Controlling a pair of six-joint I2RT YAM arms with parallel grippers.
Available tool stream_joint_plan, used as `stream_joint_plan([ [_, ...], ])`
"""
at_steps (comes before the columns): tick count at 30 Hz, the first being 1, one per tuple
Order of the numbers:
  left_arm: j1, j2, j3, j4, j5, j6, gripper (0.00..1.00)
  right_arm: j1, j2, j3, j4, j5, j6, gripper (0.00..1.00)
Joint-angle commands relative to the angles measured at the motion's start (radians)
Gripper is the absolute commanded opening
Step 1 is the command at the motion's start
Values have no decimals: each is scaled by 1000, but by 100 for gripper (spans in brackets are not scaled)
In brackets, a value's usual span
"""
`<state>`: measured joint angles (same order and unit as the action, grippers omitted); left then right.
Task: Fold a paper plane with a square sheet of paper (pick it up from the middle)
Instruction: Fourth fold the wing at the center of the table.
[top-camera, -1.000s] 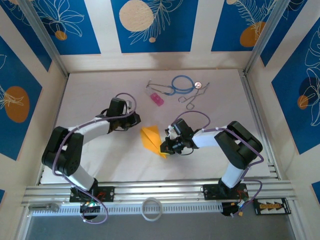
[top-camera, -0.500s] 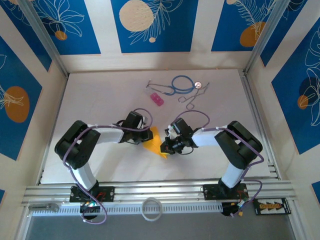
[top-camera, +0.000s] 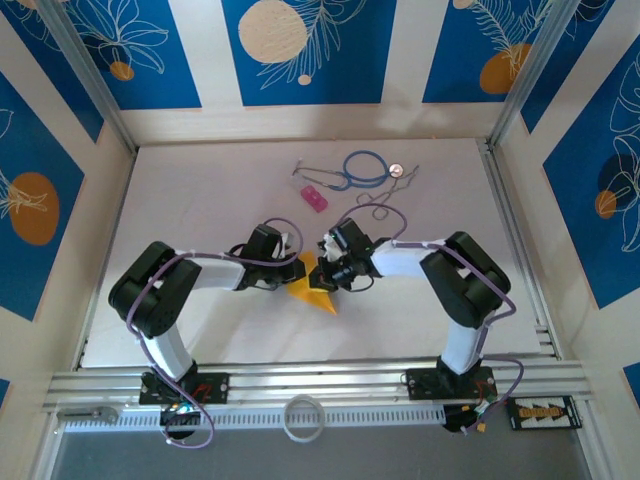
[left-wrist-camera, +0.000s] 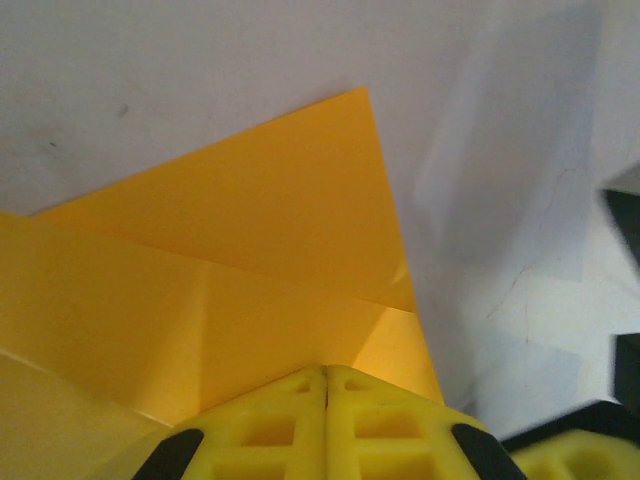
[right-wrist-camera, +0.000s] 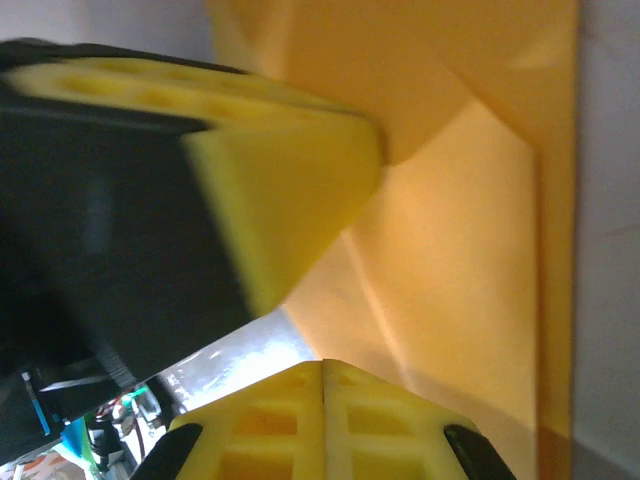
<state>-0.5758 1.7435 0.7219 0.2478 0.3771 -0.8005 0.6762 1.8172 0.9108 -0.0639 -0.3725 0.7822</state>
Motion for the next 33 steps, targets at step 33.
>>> stream_joint_plan([
  [33, 37, 40, -4, -9, 39, 40, 5, -46, -487, -462, 17, 39, -14, 3],
])
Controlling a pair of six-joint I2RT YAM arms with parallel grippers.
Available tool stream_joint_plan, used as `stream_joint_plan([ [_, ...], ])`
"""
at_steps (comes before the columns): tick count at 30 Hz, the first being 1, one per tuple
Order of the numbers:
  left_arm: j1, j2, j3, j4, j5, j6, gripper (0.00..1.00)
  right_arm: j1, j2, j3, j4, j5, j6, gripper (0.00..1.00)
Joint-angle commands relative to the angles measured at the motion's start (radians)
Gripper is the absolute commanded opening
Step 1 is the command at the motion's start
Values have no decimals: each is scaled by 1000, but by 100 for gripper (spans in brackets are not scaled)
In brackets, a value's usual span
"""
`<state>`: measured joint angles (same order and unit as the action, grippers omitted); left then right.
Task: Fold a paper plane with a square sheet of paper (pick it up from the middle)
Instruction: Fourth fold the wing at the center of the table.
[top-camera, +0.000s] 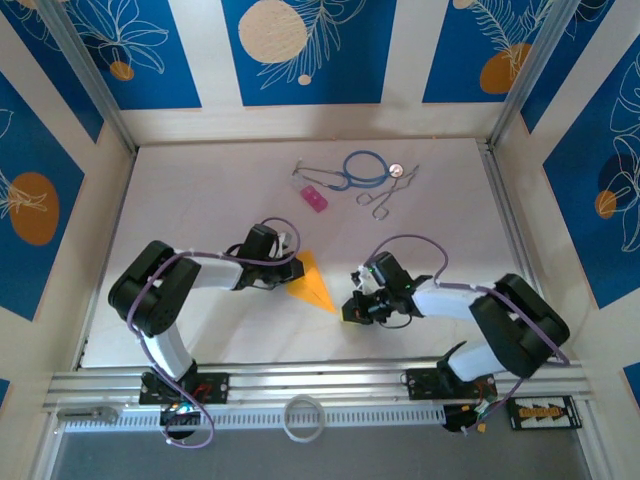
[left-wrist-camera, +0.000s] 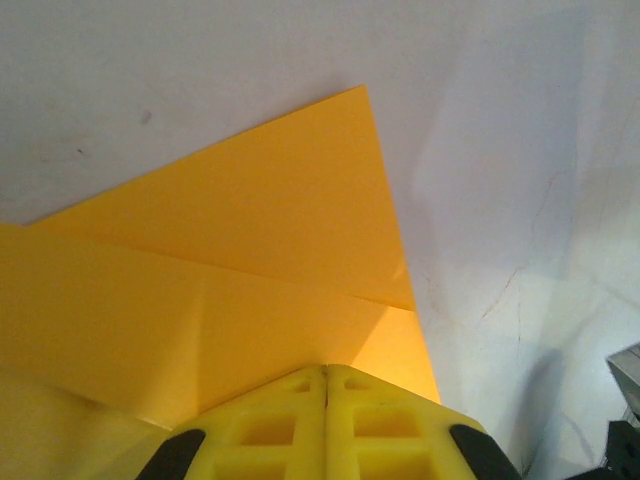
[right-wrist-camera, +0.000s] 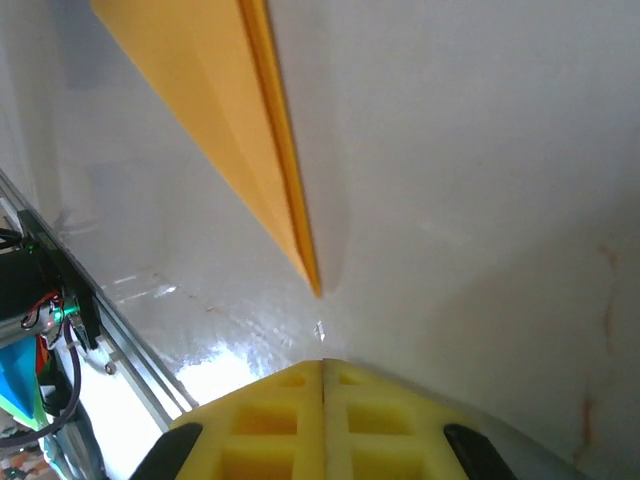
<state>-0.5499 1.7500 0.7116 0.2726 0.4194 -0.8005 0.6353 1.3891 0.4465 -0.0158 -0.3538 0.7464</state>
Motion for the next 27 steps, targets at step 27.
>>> stream_joint_plan([
  [27, 7, 87, 38, -22, 153, 159, 5, 37, -46, 68, -11, 154, 208, 5],
])
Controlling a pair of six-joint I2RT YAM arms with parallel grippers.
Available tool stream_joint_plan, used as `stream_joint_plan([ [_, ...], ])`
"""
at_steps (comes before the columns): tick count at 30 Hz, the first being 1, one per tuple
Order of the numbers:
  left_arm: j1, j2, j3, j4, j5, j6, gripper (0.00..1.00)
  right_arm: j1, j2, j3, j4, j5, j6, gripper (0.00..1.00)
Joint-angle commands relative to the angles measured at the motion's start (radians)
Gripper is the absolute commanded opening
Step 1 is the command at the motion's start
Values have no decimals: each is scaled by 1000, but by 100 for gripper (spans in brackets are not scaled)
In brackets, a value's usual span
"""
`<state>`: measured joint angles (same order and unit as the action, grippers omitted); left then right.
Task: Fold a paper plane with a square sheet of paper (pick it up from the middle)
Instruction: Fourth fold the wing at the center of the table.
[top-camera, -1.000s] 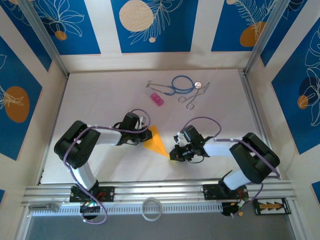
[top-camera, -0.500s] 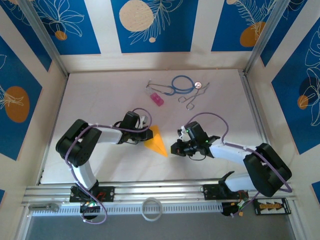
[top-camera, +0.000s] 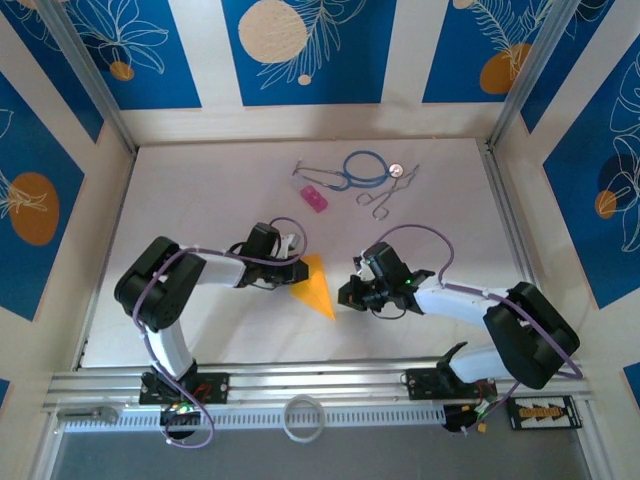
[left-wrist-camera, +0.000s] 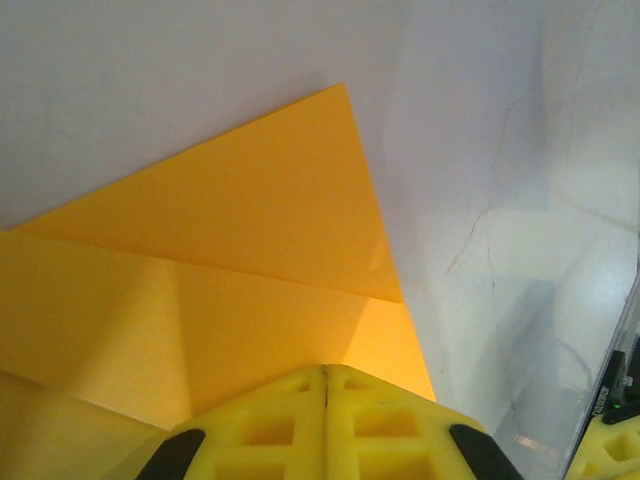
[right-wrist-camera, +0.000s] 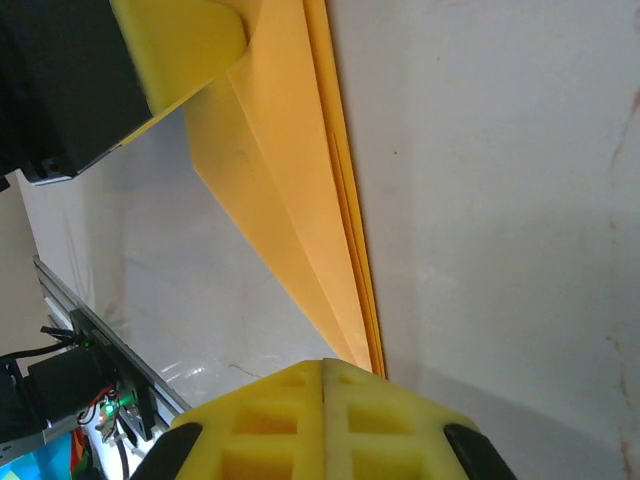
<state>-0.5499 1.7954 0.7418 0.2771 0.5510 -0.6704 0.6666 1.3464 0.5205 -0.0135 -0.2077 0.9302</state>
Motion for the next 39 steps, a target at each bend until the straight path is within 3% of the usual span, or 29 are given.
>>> stream_joint_plan([
  [1, 6, 47, 8, -19, 28, 22, 5, 4, -7, -7, -17, 11, 24, 5],
  [9, 6, 52, 8, -12, 21, -6, 4, -13, 104, 64, 53, -125, -10, 2],
  [19, 8, 33, 7, -24, -4, -36, 5, -18, 322, 175, 76, -152, -22, 1],
  [24, 12, 30, 25, -33, -5, -48, 7, -15, 348, 119, 54, -137, -24, 0],
  [31, 3, -79, 58, -89, -12, -85, 18, -12, 349, 75, 43, -103, -25, 0],
  [39, -47, -31, 80, -105, -4, -142, 13, -14, 359, 101, 9, -93, -44, 0],
])
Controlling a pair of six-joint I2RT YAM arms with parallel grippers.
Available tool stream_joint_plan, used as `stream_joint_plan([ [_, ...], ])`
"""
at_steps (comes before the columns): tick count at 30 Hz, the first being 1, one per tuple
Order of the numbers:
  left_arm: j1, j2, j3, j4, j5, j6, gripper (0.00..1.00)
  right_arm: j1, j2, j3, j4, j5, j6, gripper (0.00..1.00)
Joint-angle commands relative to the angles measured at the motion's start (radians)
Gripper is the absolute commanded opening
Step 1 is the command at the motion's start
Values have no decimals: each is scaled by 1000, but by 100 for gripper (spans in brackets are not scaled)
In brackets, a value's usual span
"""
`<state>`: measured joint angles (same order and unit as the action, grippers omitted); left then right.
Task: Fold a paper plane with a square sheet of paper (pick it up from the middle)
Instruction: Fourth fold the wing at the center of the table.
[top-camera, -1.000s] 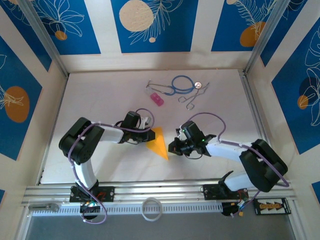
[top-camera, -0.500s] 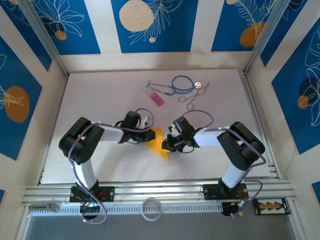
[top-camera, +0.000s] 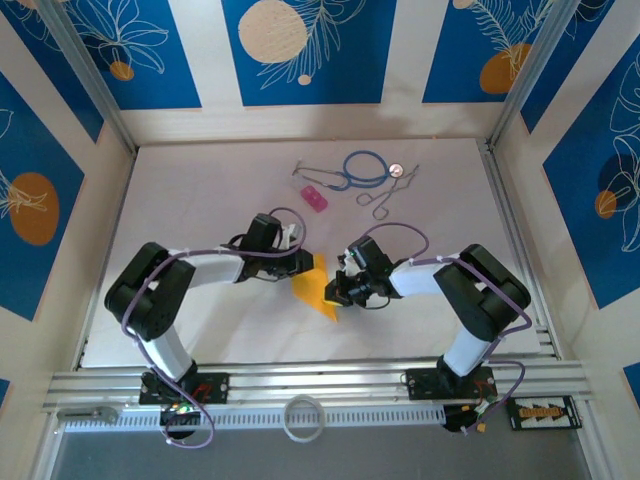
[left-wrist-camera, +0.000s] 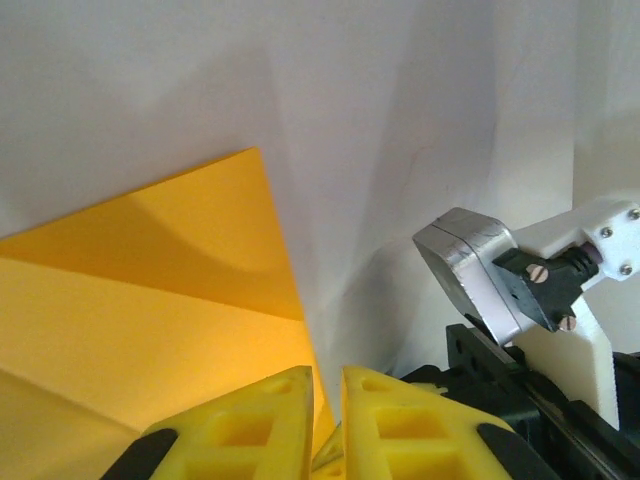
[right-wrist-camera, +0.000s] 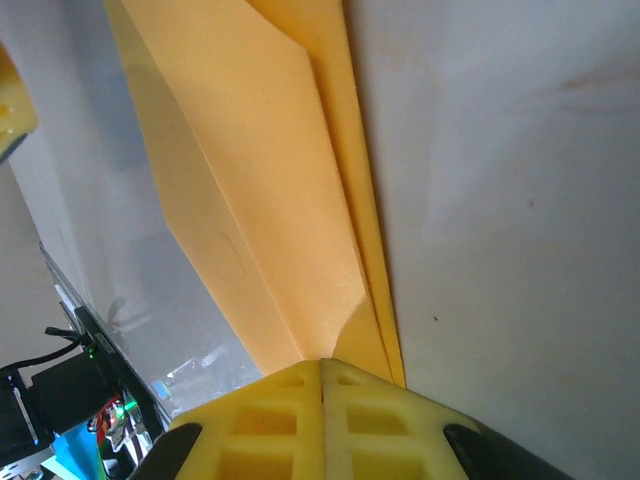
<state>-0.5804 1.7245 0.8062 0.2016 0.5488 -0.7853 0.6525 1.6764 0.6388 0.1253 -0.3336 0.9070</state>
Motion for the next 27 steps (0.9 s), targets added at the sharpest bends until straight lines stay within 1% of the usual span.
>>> stream_joint_plan([
  [1, -16, 55, 14, -24, -2, -36, 13, -2, 31, -16, -134, 33, -24, 0],
  [5, -9, 82, 11, -40, -47, -34, 11, -4, 37, -19, -144, 30, -31, 0],
  [7, 13, 96, 13, -43, -55, -25, 11, -7, 33, -28, -144, 31, -31, 0],
  [14, 131, 127, 21, -44, -31, 14, 10, -19, 13, -58, -147, 33, -40, 0],
  [20, 222, 149, 94, -125, -8, 65, 10, -27, 3, -71, -132, 17, -42, 0],
  [24, 219, 95, 129, -175, -8, 73, 10, -30, 0, -51, -125, -1, -45, 0],
  [27, 202, 13, 125, -211, -45, 67, 11, -30, -15, -27, -128, -7, -44, 0],
])
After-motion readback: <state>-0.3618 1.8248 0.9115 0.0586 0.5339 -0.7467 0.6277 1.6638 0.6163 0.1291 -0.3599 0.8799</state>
